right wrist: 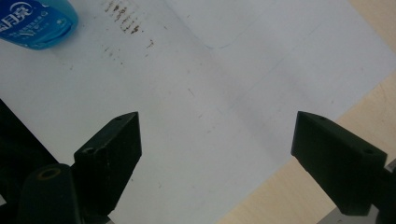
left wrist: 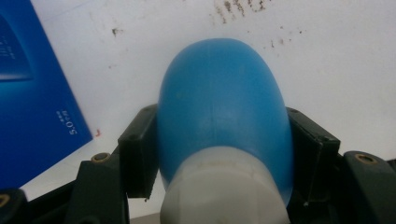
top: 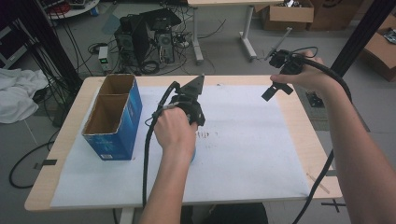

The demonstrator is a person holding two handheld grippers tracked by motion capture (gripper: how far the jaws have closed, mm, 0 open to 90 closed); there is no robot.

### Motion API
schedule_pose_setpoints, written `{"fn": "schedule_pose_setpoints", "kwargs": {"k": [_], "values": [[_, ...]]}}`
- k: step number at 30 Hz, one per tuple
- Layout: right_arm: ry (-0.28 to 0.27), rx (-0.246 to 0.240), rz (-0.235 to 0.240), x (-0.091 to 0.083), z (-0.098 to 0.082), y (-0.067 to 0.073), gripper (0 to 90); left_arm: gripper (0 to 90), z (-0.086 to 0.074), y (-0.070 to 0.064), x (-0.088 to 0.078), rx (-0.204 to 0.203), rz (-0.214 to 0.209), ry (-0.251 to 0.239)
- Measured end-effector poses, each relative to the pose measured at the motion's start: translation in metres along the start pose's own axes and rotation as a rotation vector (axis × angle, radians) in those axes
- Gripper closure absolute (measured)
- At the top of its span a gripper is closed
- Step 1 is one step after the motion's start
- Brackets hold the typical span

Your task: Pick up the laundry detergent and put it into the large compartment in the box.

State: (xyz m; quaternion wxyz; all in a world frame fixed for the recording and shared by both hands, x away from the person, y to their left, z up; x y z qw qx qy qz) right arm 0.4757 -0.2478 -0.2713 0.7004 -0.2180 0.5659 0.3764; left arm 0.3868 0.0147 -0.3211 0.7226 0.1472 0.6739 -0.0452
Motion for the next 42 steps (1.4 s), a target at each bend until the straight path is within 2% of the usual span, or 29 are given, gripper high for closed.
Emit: {"fn": "schedule_pose_setpoints", "kwargs": {"k": [5, 6, 8, 9, 11, 13, 17, 19, 20, 22, 23, 26, 32, 37, 42], "values": [[-0.002, 0.004, -0.005, -0.003, -0.001, -0.002, 16.2, 37.4, 0.0, 0.013, -0.021, 0.011, 0.012, -0.007], [-0.002, 0.004, -0.005, -0.003, -0.001, -0.002, 16.2, 37.4, 0.0, 0.013, -0.021, 0.011, 0.012, -0.007], [0.0, 0.001, -0.007, -0.004, -0.001, -0.002, 16.3, 37.4, 0.0, 0.022, -0.033, 0.004, 0.01, -0.017], [0.0, 0.001, -0.007, -0.004, -0.001, -0.002, 16.3, 37.5, 0.0, 0.022, -0.033, 0.004, 0.01, -0.017], [-0.005, 0.011, -0.007, -0.005, -0.002, -0.002, 16.2, 37.5, 0.001, 0.029, -0.045, 0.004, 0.011, -0.029], [0.0, 0.011, -0.01, -0.006, -0.002, -0.003, 16.3, 37.5, 0.002, 0.031, -0.05, 0.001, 0.01, -0.033], [0.0, 0.013, -0.012, -0.007, -0.001, -0.004, 16.3, 37.5, 0.005, 0.042, -0.069, -0.001, 0.026, -0.045], [-0.006, 0.015, -0.011, -0.008, -0.001, -0.004, 16.1, 37.5, 0.006, 0.052, -0.082, -0.02, 0.029, -0.052], [-0.006, 0.015, -0.011, -0.008, -0.001, -0.004, 16.1, 37.5, 0.006, 0.052, -0.082, -0.02, 0.029, -0.052], [-0.007, 0.018, -0.008, -0.008, 0.0, -0.004, 16.2, 37.5, 0.008, 0.063, -0.092, -0.04, 0.025, -0.062], [-0.007, 0.018, -0.008, -0.008, 0.0, -0.004, 16.2, 37.6, 0.008, 0.063, -0.092, -0.04, 0.025, -0.062], [-0.007, 0.015, -0.009, -0.009, 0.0, -0.004, 16.2, 37.6, 0.009, 0.074, -0.102, -0.055, 0.021, -0.066], [0.006, 0.023, -0.014, -0.008, 0.0, -0.006, 16.2, 37.6, 0.008, 0.101, -0.119, -0.093, 0.021, -0.083], [0.007, 0.025, -0.021, -0.009, 0.0, -0.007, 16.2, 37.7, 0.005, 0.127, -0.126, -0.151, 0.029, -0.09], [0.01, 0.026, -0.024, -0.01, 0.0, -0.009, 16.2, 37.7, 0.0, 0.153, -0.129, -0.186, 0.032, -0.091]]}}
Point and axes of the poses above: each handheld gripper's, and its own axes: x roughly forward along the jaws, z roughly out of its top, y roughly to its left, the point moved 7 cm from there along x, roughly forward along the jaws, and after that the axes turned 5 degrees about z, right-handed, at the moved point
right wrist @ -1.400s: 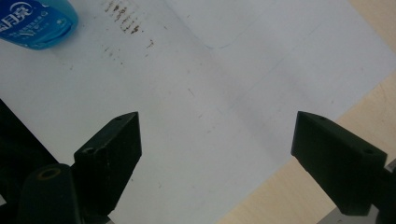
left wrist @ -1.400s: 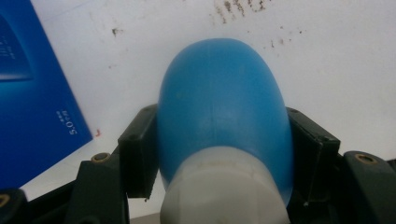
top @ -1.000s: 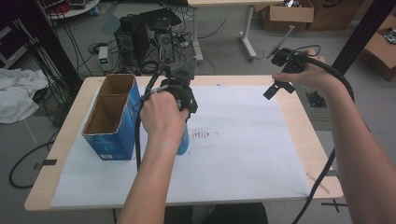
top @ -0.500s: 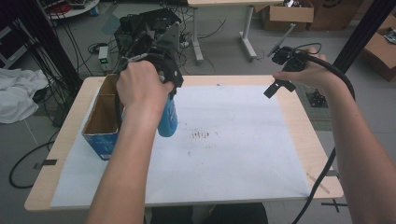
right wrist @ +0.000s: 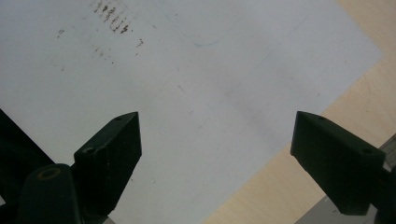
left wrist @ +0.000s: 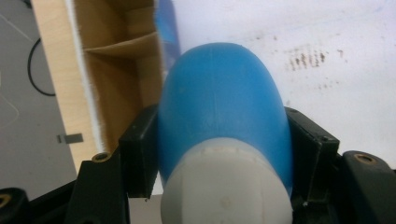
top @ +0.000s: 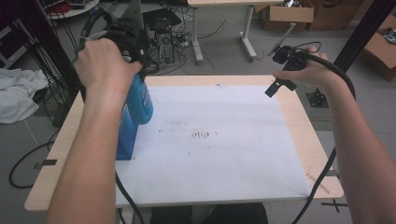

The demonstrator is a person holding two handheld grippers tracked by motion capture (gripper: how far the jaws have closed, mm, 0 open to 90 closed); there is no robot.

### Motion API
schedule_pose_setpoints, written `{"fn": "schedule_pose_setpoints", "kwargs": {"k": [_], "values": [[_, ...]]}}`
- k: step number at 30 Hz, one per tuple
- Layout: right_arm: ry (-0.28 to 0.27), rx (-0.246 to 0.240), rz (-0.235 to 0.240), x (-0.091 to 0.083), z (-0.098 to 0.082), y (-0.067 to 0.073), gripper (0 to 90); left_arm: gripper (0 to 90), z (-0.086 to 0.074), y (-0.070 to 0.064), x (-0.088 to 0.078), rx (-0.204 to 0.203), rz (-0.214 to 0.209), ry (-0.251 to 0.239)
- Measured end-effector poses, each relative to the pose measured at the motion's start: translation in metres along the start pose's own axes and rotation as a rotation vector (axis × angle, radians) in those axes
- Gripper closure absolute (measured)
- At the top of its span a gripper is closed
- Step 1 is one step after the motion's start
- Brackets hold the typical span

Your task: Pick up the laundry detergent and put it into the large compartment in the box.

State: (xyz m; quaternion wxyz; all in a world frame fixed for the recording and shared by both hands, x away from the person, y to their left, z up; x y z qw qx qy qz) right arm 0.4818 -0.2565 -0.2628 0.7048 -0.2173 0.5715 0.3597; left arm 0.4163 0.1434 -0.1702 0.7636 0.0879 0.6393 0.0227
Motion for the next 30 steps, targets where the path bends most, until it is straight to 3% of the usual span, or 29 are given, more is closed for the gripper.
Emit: {"fn": "schedule_pose_setpoints", "kwargs": {"k": [8, 13, 21, 30], "values": [[0.01, 0.016, -0.004, 0.001, -0.002, -0.004, 16.3, 37.8, 0.001, 0.036, -0.002, -0.044, 0.02, -0.011], [0.012, 0.016, -0.008, 0.003, -0.002, -0.006, 16.2, 37.8, 0.003, 0.061, -0.002, -0.076, 0.056, -0.023], [0.016, 0.022, -0.011, 0.003, -0.002, -0.008, 16.4, 37.8, 0.004, 0.079, 0.014, -0.094, 0.089, -0.009], [0.02, 0.026, -0.013, 0.005, -0.004, -0.011, 16.4, 37.8, 0.003, 0.085, 0.039, -0.093, 0.074, 0.016]]}}
Point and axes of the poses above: each handheld gripper's, and its own axes: x roughly forward along the jaws, z roughly out of its top, y roughly to its left, the point moved 7 cm from there along x, roughly forward along the jaws, and after that the axes turned 5 degrees about z, right-handed, at the moved point
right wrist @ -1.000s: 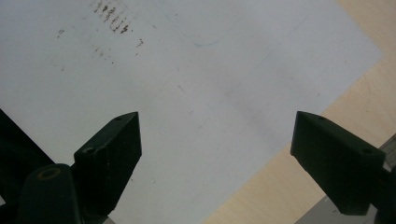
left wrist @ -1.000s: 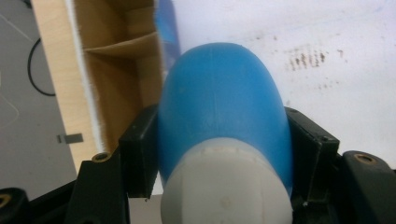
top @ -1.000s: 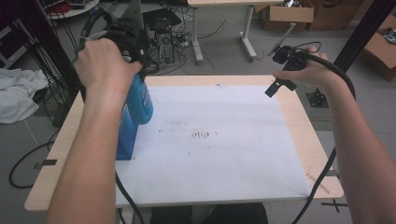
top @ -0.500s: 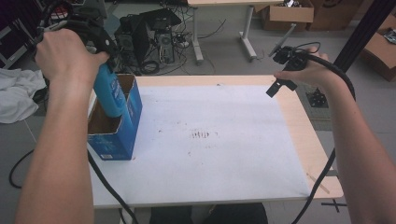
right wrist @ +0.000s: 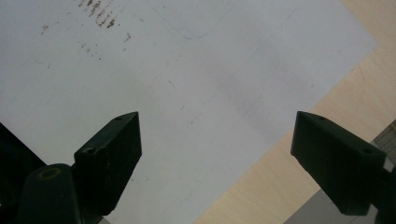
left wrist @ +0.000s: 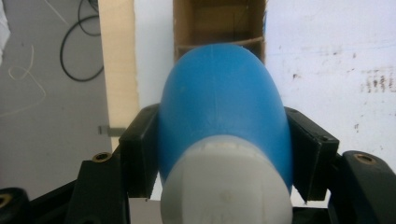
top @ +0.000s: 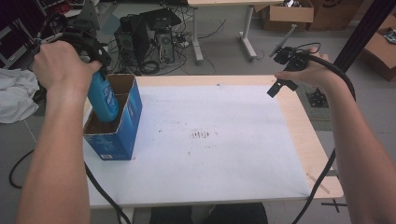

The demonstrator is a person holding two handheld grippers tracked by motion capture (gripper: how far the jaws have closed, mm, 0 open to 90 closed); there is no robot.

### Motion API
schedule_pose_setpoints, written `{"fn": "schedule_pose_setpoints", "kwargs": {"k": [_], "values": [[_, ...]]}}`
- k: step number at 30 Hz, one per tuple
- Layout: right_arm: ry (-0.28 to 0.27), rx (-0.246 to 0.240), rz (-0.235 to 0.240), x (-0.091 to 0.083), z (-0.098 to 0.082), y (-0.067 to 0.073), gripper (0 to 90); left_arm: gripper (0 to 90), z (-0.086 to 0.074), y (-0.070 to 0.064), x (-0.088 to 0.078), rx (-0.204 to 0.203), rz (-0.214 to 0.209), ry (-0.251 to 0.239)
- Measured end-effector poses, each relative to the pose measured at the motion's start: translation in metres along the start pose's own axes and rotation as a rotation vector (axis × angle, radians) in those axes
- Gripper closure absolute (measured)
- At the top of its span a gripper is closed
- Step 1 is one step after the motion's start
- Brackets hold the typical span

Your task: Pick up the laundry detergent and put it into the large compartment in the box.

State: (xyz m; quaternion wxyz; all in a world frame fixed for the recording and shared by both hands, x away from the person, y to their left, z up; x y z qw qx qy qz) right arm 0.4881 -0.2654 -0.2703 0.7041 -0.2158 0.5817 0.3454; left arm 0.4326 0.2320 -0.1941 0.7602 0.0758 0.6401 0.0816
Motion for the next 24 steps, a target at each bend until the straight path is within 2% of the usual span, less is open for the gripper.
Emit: {"fn": "schedule_pose_setpoints", "kwargs": {"k": [7, 17, 24], "values": [[0.002, 0.002, 0.0, 0.002, -0.002, -0.002, 16.3, 37.9, -0.002, 0.0, 0.029, -0.001, -0.004, 0.028], [0.003, 0.008, 0.003, 0.006, -0.004, -0.003, 16.3, 37.9, -0.01, -0.004, 0.072, 0.0, -0.035, 0.072], [0.008, 0.008, 0.005, 0.01, -0.005, -0.004, 16.3, 37.9, -0.014, -0.007, 0.096, 0.001, -0.038, 0.096]]}}
Point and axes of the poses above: each handheld gripper's, and its own axes: x roughly forward along the jaws, z roughly out of its top, y roughly to its left, the point moved 7 cm from there along x, roughly forward along the jaws, and after that the axes turned 5 degrees about z, right-handed, at the moved point
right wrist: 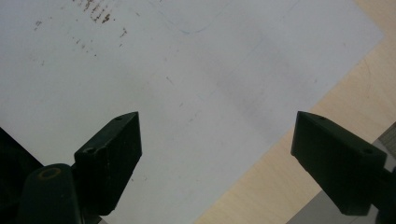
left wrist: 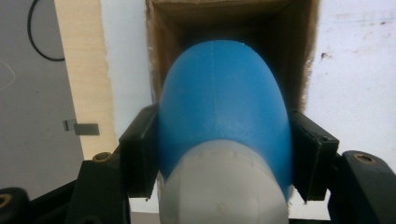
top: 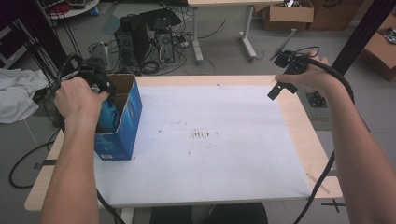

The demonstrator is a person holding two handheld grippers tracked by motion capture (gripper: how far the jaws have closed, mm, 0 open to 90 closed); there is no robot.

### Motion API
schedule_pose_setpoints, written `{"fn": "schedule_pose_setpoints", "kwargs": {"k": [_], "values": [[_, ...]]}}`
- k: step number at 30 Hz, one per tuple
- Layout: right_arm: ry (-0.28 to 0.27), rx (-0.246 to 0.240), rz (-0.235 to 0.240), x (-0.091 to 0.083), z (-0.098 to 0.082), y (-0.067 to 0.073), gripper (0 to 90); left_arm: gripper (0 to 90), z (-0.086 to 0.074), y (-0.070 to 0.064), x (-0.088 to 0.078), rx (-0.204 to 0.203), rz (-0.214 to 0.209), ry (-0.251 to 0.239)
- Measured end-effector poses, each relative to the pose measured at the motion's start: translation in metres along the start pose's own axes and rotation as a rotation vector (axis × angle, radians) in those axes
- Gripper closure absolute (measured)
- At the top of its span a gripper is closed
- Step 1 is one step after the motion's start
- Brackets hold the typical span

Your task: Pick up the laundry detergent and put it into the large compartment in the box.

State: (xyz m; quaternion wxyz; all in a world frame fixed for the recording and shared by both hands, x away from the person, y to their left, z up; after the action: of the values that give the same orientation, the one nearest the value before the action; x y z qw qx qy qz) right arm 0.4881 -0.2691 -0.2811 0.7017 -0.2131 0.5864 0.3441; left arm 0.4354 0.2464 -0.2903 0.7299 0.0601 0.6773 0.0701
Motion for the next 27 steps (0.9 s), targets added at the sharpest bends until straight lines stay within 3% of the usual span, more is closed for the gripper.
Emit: {"fn": "schedule_pose_setpoints", "kwargs": {"k": [17, 27], "values": [[0.008, 0.004, 0.001, 0.005, 0.002, 0.0, 16.3, 38.0, -0.002, -0.006, 0.047, 0.011, -0.003, 0.046], [0.006, -0.001, 0.001, 0.004, 0.002, 0.001, 16.4, 37.9, -0.003, -0.008, 0.05, 0.015, 0.006, 0.034]]}}
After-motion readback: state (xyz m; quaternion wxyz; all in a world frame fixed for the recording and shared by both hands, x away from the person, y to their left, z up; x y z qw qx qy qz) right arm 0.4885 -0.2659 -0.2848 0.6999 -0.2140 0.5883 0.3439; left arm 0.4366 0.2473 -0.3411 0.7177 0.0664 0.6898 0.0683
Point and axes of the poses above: each handheld gripper's, and its own axes: x roughly forward along the jaws, z roughly out of its top, y roughly to its left, the point moved 7 cm from there along x, roughly forward along the jaws, and after that the axes turned 5 degrees about z, right-handed, at the moved point
